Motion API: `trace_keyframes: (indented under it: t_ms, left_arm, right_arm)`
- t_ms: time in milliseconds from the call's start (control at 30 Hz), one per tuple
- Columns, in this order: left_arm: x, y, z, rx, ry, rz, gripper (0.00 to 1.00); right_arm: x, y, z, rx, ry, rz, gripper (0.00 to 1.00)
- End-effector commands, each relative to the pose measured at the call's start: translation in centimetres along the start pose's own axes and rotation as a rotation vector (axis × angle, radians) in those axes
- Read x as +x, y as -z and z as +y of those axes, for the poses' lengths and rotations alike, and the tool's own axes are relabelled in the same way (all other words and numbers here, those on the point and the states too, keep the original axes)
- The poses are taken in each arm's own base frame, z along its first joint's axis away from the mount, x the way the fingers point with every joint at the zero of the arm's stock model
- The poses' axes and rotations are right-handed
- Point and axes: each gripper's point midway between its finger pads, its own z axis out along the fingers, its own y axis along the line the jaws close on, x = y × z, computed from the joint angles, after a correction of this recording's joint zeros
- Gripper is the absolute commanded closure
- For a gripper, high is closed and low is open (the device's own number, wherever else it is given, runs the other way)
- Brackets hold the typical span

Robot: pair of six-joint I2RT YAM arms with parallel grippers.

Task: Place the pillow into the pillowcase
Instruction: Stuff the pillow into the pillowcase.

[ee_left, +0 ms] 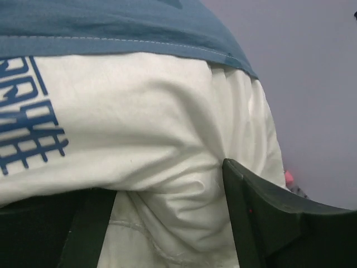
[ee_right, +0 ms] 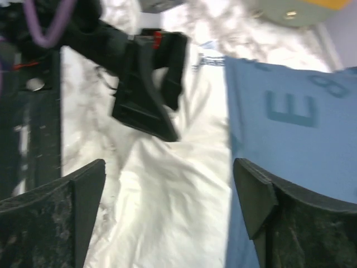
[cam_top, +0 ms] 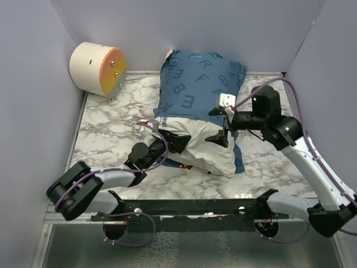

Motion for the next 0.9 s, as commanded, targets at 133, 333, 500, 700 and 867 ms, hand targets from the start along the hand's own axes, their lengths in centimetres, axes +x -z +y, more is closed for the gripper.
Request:
trace_keyframes:
  t_ms: [133, 333, 500, 700, 867]
  left_arm:
    - [3.3, 6.1, 2.8, -0.216, 0.079, 0.235, 0.01]
    - [1.4, 8.9, 0.2, -0.181, 0.206, 0.216, 0.04]
    - [-0.7, 10.0, -1.6, -0.143, 0.303, 0.147, 0.05]
    - [0.1, 7.6, -3.4, -0.132, 0.283, 0.217, 0.04]
    - [0.4, 2.8, -4.1, -0.145, 0.227, 0.227, 0.02]
  right_arm:
    - [4.1, 1.3, -7.8, 0.414, 0.145, 0.154, 0.00]
    - [5.5, -0.2, -10.8, 0.477, 0.120, 0.196, 0.07]
    - [7.4, -0.9, -12.5, 0.529, 0.068, 0.251, 0.43]
    - [7.0, -3.0, -8.3, 0.295, 0.010, 0.179, 0.93]
    - [5.7, -3.5, -4.0, 0.095, -0.030, 0.096, 0.99]
